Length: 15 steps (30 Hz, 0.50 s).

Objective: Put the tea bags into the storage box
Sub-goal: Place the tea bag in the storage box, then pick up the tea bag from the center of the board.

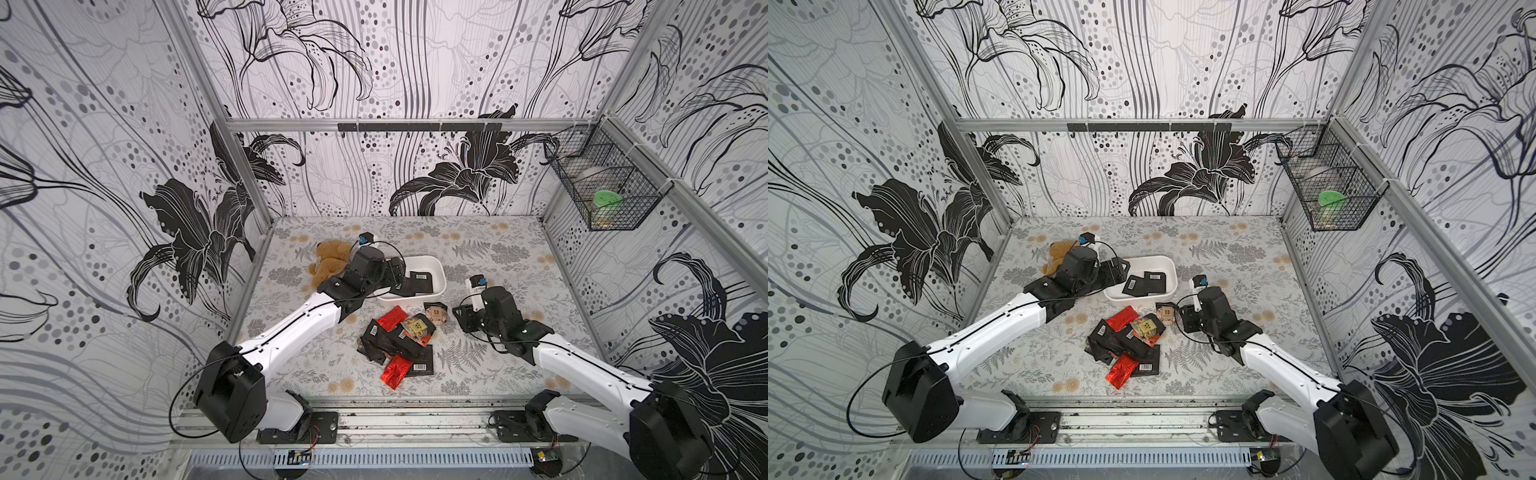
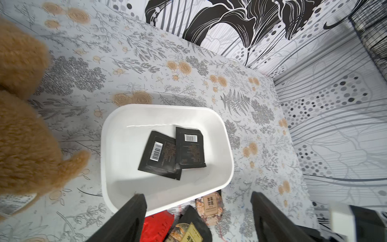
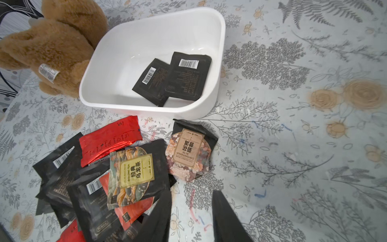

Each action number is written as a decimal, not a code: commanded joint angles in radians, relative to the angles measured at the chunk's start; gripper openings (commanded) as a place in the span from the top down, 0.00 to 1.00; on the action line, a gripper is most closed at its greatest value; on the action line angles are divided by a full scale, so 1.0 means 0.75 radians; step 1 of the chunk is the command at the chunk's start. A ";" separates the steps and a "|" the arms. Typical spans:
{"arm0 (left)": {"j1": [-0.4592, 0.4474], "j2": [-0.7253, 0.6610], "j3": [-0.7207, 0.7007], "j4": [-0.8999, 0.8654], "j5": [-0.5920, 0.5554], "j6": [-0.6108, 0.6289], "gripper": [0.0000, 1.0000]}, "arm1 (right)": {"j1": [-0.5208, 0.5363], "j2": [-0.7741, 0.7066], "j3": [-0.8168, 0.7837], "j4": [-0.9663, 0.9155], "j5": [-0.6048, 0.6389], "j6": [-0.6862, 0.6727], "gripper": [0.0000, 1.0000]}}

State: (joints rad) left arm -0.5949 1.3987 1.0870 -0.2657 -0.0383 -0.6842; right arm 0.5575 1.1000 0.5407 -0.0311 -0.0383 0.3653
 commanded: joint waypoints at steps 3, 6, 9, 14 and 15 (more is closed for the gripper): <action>-0.076 -0.061 -0.070 -0.002 0.061 -0.135 0.23 | 0.001 0.037 -0.089 0.207 -0.136 0.032 0.65; -0.143 -0.073 -0.169 0.047 0.095 -0.219 0.29 | 0.003 0.101 -0.108 0.262 -0.190 0.058 0.69; -0.197 -0.091 -0.278 0.148 0.110 -0.283 0.35 | 0.004 0.150 -0.110 0.296 -0.230 0.078 0.72; -0.253 -0.083 -0.383 0.222 0.072 -0.317 0.41 | 0.012 0.219 -0.108 0.337 -0.263 0.090 0.73; -0.253 -0.076 -0.405 0.238 0.075 -0.329 0.41 | 0.019 0.235 -0.100 0.334 -0.268 0.086 0.73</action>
State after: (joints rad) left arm -0.7792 1.3483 0.8078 -0.1902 0.0257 -0.8913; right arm 0.5613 1.2491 0.4679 0.1814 -0.2024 0.4114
